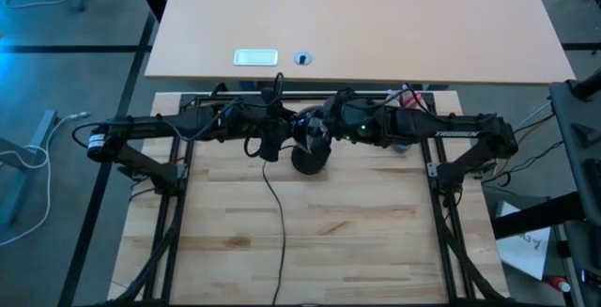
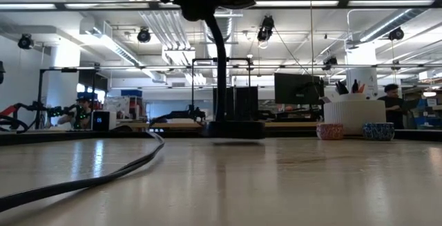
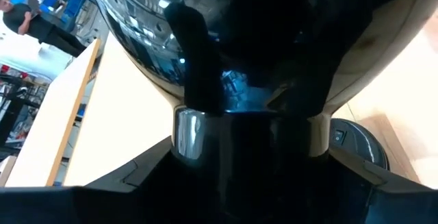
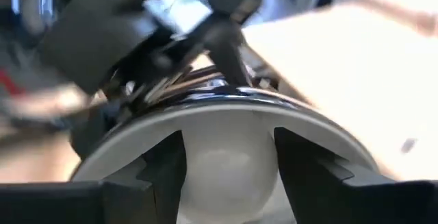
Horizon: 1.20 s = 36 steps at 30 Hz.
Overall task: Screw lightbulb
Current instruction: Remove the lightbulb from the lamp
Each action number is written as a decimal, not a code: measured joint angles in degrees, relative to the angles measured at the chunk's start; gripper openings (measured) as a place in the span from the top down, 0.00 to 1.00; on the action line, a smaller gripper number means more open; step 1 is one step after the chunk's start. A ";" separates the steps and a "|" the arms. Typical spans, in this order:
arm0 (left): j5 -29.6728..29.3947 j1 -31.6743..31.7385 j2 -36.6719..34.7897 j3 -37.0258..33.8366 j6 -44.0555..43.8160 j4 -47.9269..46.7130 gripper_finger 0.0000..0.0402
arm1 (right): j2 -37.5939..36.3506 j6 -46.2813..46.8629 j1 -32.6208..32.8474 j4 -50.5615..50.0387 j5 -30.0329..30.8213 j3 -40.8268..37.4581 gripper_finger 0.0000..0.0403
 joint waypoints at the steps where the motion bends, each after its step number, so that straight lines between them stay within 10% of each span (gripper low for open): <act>1: 0.03 0.00 -0.01 0.04 -0.26 0.19 0.37 | 0.01 -6.79 0.04 0.14 -0.14 0.39 0.51; 12: -0.21 0.00 -0.02 0.09 -1.22 0.54 0.37 | 0.17 -83.87 1.21 -3.00 -0.17 0.77 0.50; 18: -0.78 0.08 0.07 0.09 -2.11 0.57 0.37 | 1.04 -106.73 1.96 -5.79 4.89 0.77 0.47; 30: -2.66 0.15 0.04 0.11 -2.18 2.27 0.37 | 1.33 -94.73 7.68 -8.27 11.70 0.46 0.24; 36: -2.65 0.17 0.04 0.17 -1.57 2.14 0.37 | -0.31 -63.63 10.57 -9.13 13.75 0.94 0.20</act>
